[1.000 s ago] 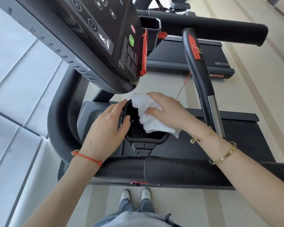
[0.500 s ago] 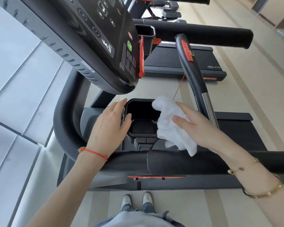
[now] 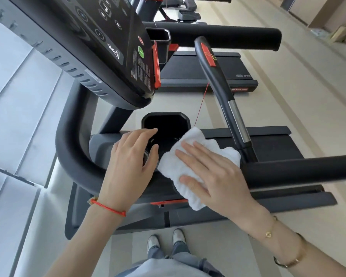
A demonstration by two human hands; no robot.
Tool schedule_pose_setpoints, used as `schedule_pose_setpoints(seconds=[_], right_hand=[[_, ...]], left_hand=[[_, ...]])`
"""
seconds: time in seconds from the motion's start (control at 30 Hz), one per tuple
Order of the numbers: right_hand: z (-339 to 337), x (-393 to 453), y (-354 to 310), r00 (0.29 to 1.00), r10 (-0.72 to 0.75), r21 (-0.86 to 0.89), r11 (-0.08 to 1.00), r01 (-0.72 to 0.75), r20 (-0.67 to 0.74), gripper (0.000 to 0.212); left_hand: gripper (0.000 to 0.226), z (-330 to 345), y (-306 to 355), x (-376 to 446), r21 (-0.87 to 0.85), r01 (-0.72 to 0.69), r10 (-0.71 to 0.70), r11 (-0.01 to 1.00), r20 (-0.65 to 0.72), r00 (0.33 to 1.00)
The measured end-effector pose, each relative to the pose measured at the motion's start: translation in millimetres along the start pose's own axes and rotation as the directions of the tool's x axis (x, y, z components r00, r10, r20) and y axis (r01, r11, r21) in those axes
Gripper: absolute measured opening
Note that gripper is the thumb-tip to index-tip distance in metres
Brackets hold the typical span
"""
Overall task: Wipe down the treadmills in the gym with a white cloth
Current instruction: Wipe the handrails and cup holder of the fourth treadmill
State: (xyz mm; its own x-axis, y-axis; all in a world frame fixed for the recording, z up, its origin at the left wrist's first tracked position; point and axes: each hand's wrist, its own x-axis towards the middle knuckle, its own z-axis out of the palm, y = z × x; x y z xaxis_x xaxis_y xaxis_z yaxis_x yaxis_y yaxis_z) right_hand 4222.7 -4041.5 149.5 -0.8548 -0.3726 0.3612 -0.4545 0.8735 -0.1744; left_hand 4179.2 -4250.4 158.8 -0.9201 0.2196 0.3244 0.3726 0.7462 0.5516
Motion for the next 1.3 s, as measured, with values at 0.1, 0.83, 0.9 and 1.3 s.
schedule_pose_setpoints(seconds=[0.1,0.83,0.9,1.3], right_hand=[[0.3,-20.8,20.8,0.981,0.027,-0.111,0.993,-0.049,-0.190,0.036],[-2.4,-64.3,97.1,0.869,-0.056,-0.256,0.963,-0.082,-0.491,0.025],[-7.8,-71.8,112.7,0.867,-0.070,-0.259,0.963,-0.070,-0.494,0.025],[-60.1,-129.8,235.0,0.892,0.011,-0.239,0.962,-0.133,-0.453,0.032]], left_hand=[[0.033,4.0,8.8,-7.0,0.008,-0.046,0.045,0.999,0.031,0.998],[0.023,60.1,82.2,-16.3,0.026,-0.114,0.113,0.993,0.023,0.993],[0.022,73.0,98.0,-13.6,0.025,-0.100,0.100,0.995,0.020,0.995],[0.022,158.7,198.7,3.3,0.068,-0.013,0.013,0.998,0.001,1.000]])
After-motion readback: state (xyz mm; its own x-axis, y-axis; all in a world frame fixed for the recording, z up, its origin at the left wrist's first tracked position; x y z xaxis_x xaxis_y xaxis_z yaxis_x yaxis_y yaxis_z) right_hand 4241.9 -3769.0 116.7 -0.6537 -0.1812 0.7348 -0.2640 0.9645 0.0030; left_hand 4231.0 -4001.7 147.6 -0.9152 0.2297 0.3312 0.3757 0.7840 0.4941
